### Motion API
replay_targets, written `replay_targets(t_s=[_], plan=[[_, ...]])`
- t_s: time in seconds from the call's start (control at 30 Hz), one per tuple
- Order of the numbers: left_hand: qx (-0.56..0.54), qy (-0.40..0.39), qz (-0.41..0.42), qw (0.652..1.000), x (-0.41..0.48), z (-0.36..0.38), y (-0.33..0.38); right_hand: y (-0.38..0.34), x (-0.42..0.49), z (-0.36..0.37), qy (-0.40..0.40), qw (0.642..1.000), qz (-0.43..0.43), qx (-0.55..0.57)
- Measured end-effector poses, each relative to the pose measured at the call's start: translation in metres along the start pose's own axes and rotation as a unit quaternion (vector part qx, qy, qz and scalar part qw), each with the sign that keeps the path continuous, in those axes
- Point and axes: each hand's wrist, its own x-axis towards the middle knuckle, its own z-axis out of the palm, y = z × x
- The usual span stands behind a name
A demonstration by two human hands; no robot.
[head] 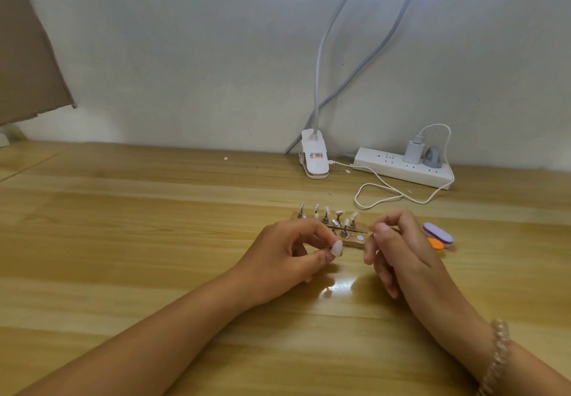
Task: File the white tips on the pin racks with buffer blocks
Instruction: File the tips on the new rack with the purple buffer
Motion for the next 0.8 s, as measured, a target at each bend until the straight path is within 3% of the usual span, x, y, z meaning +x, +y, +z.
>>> replay_targets(t_s=[0.17, 0.27, 0.6, 0.8], plan=[[-0.006, 0.002, 0.000, 1.000, -0.0011, 0.0007, 0.0027, -0.0004, -0.0078, 0.0041, -0.076, 0.980, -0.102, -0.155], [0.009, -0.009, 0.011, 1.000, -0.0028, 0.0014, 0.0050, 0.0006, -0.0075, 0.0042, -0.081, 0.963, -0.139, -0.217], [-0.041, -0.027, 0.021, 0.999, -0.0003, 0.0018, 0.0049, 0.0057, -0.0036, 0.0022, -0.062, 0.969, -0.135, -0.199], [-0.040, -0.013, -0.020, 0.999, -0.0012, 0.0014, 0.0047, 0.0047, -0.0030, 0.0018, -0.075, 0.960, -0.149, -0.224]])
